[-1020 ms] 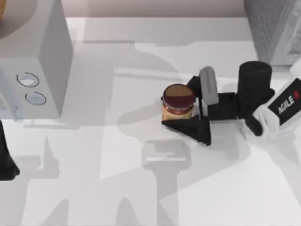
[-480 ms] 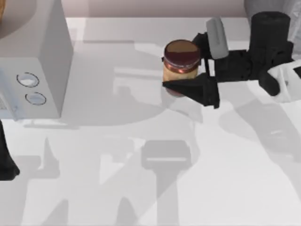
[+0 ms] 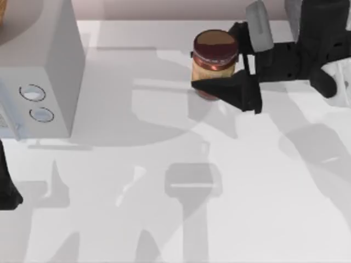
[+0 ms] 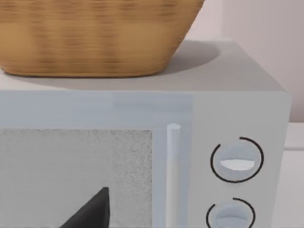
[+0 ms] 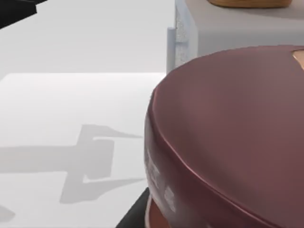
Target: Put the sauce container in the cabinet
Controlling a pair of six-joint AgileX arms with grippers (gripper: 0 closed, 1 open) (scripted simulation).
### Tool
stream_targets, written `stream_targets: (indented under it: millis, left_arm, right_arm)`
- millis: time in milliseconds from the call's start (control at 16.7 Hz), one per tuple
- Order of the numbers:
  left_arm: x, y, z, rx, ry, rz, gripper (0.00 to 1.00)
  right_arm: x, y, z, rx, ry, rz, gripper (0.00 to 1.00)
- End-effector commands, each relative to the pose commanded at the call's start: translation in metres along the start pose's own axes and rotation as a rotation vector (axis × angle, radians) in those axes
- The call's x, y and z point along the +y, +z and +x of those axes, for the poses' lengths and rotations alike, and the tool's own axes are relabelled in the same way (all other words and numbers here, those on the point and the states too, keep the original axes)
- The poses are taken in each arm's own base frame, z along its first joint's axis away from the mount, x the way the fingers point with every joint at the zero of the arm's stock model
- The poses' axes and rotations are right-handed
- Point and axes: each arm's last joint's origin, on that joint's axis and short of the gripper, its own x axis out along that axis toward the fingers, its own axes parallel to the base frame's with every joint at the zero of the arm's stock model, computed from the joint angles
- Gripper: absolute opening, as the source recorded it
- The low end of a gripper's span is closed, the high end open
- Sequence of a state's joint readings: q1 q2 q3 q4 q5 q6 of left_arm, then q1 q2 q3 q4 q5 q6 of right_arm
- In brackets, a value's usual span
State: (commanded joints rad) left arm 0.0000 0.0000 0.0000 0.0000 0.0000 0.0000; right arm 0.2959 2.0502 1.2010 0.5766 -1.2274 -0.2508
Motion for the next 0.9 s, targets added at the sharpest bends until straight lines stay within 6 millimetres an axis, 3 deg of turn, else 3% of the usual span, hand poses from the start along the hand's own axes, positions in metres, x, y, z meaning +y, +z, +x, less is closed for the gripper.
stream_targets:
  millis: [240, 480, 660, 900]
  left_arm:
    - [0.0, 0.0, 0.0, 0.0, 0.0, 0.0, 1.0]
    - [0.0, 0.0, 0.0, 0.0, 0.0, 0.0, 1.0]
    - [0.0, 0.0, 0.0, 0.0, 0.0, 0.0, 1.0]
    - [0.0, 0.0, 0.0, 0.0, 0.0, 0.0, 1.0]
  right_arm:
    - [0.013, -0.004, -0.001, 0.028, -0.015, 0.085, 0.0]
    - [0.049, 0.001, -0.03, 0.094, -0.184, 0.223, 0.0]
    - [0.08, 0.035, -0.066, 0.101, -0.394, 0.207, 0.0]
    - [0.136, 0.079, -0.102, 0.063, -0.665, 0.06, 0.0]
